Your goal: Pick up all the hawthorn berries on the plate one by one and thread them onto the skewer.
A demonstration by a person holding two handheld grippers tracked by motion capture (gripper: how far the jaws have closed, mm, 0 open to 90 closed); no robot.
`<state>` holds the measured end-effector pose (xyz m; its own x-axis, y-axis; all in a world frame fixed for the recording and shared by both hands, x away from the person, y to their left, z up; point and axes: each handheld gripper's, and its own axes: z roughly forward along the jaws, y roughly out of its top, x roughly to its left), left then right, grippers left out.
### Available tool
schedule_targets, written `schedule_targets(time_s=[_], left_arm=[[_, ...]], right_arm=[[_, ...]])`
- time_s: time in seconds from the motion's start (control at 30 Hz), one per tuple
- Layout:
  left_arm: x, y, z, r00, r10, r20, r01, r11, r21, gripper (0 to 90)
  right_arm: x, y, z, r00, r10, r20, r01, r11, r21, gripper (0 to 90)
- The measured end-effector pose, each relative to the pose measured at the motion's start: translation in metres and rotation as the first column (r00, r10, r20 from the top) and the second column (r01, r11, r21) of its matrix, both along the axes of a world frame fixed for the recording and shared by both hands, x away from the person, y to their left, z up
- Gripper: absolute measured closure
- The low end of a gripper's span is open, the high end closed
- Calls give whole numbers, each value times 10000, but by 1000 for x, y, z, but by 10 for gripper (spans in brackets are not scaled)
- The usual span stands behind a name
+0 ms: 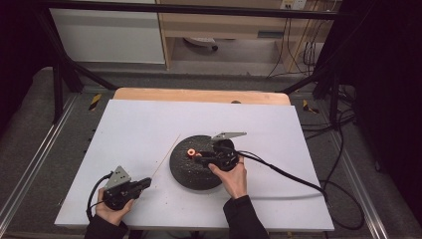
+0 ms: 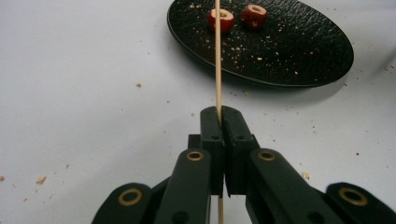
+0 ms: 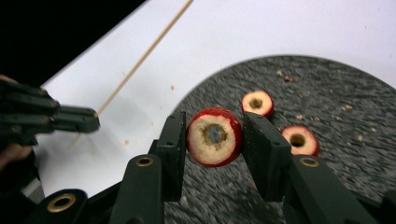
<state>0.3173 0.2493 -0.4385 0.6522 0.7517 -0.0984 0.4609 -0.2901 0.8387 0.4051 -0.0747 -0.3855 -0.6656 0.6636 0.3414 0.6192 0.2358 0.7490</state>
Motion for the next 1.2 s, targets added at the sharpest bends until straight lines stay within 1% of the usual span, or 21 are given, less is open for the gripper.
schedule_targets(time_s=[0.03,0.07,0.1,0.13,0.17,0.2,0.37,0.5,0.53,0.57,0.6,0.67,0.73,0.9,0.93,0.97,1.0,1.03,1.07,1.1,1.2], left_arm=[[0,0,0,10000,9,4,-9,10000,-2,880],[0,0,0,10000,23,-3,-23,10000,-8,880],[0,0,0,10000,43,1,-43,10000,-14,880],[0,1,0,10000,63,-4,-63,10000,-30,879],[0,1,0,10000,80,-13,-80,10000,-52,879],[0,1,0,10000,94,-4,-94,9999,-61,879],[0,1,0,9999,123,3,-123,9999,-110,879],[0,2,0,9999,152,-23,-152,9998,-160,879],[0,2,0,9998,174,-15,-174,9997,-182,879],[0,2,0,9998,189,-24,-190,9996,-226,879],[0,2,0,9998,196,-16,-196,9995,-241,879],[0,2,0,9998,208,-26,-209,9995,-255,879],[0,2,0,9998,216,-39,-217,9994,-271,879],[0,1,0,9997,234,-45,-235,9991,-341,879],[0,1,0,9997,247,-39,-249,9991,-356,879],[0,1,0,9997,256,-44,-258,9989,-380,879],[0,1,0,9996,265,-43,-267,9989,-396,879],[0,1,-1,9996,281,-37,-283,9988,-411,879],[0,1,-1,9996,292,-46,-294,9987,-428,879],[0,1,-1,9995,300,-37,-301,9986,-436,879],[-1,1,0,9995,316,-28,-317,9984,-472,879]], right_arm=[[0,0,0,10000,0,0,0,10000,0,615],[-1,-1,-1,9998,-163,123,158,9991,404,616],[-1,-1,-1,9998,-163,123,158,9991,404,616],[-2,-1,-3,9992,-337,232,317,9959,846,616],[-2,-1,-4,9986,-446,276,415,9937,1042,616],[-2,-1,-4,9986,-446,276,415,9937,1042,616],[-3,0,-7,9956,-779,513,678,9822,1750,615],[-3,2,-10,9900,-1235,690,1025,9625,2512,615],[-4,2,-10,9877,-1365,766,1118,9578,2649,615],[-4,2,-10,9877,-1365,766,1118,9578,2649,615],[-4,3,-11,9844,-1514,898,1203,9511,2847,615],[-3,4,-12,9817,-1651,953,1294,9442,3031,615],[-3,5,-13,9777,-1836,1019,1409,9334,3300,615],[-2,8,-15,9689,-2218,1096,1664,9120,3749,615],[-2,8,-15,9689,-2218,1096,1664,9120,3749,615],[-2,8,-15,9668,-2288,1142,1696,9081,3829,615],[-1,8,-15,9662,-2305,1158,1683,9034,3943,615],[-1,9,-15,9623,-2439,1201,1749,8935,4135,615],[0,9,-15,9615,-2471,1200,1758,8893,4222,615],[0,9,-15,9615,-2471,1200,1758,8893,4222,615],[1,10,-16,9552,-2657,1306,1845,8793,4390,615]])
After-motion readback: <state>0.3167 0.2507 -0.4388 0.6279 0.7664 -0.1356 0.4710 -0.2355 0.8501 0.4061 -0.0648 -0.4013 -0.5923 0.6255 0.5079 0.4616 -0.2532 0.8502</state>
